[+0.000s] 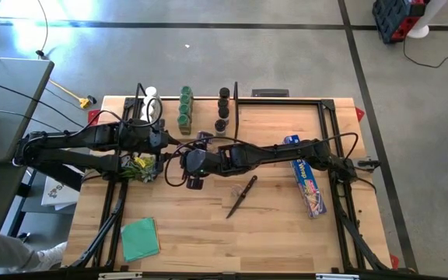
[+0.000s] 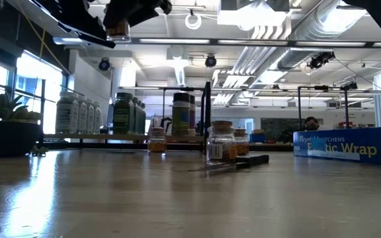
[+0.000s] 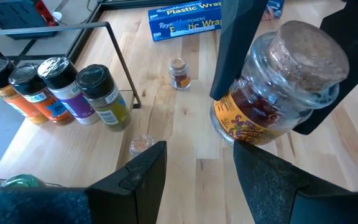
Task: Shelf spices
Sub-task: Put the brown lid seasoning bottle on the shelf
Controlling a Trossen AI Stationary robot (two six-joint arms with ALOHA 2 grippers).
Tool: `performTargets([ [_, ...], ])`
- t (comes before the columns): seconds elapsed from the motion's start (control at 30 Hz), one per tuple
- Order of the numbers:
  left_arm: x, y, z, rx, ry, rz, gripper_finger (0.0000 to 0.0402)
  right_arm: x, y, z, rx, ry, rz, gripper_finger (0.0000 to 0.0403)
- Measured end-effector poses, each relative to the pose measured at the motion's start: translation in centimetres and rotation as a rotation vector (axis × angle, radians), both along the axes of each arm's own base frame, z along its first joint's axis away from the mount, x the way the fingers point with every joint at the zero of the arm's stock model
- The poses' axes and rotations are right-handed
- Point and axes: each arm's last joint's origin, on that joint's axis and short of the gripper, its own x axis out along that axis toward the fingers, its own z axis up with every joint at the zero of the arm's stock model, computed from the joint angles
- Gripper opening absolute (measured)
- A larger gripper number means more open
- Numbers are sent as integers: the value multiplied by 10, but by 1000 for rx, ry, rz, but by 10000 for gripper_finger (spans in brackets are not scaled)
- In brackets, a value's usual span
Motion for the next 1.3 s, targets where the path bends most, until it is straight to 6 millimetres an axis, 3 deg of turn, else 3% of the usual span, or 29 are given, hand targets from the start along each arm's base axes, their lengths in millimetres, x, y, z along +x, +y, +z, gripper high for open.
performTargets([
  [0.37,-1,0,0,2,9,-2,183,1,0,2,-5,-20,2,168],
  [0.6,-29,-3,9,-36,26,14,183,2,-19,1,-45,-46,-151,168],
  [0.93,-71,-6,19,-40,-132,56,183,10,-52,-62,37,-167,-421,168],
  [1.3,-78,-7,21,-41,-164,61,183,10,-69,-106,103,-365,-572,168],
])
